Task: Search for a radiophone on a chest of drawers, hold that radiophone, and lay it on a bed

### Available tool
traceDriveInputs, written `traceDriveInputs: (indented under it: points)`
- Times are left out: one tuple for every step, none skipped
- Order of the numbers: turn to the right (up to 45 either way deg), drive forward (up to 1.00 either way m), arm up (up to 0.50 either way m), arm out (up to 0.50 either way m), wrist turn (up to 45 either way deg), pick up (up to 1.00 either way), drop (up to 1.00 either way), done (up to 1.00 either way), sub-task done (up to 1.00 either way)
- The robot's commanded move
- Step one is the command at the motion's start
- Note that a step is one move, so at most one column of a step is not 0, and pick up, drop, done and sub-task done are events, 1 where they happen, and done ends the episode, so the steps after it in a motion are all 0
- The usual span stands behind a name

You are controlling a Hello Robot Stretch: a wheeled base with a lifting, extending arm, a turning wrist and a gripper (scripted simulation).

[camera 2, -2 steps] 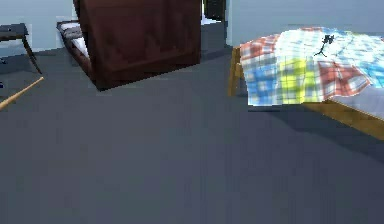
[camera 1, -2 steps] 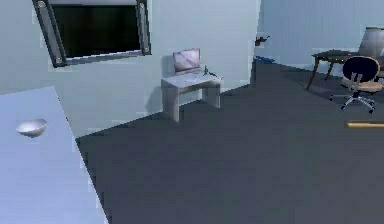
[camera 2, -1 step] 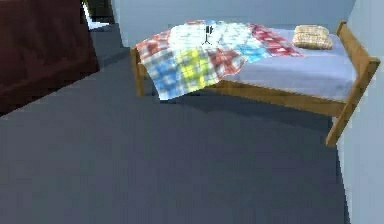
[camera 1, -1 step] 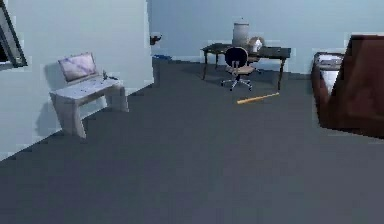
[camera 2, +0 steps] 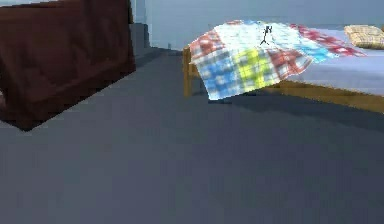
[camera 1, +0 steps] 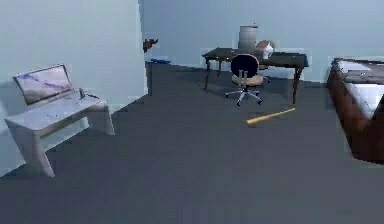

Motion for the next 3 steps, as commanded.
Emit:
traceDriveInputs:
  points:
    - [-45.0,0.0,0.0,0.0,0.0,0.0,0.0,0.0,0.0]
    - [-15.0,0.0,0.0,0.0,0.0,0.0,0.0,0.0,0.0]
    - [0.0,0.7,0.0,0.0,0.0,0.0,0.0,0.0,0.0]
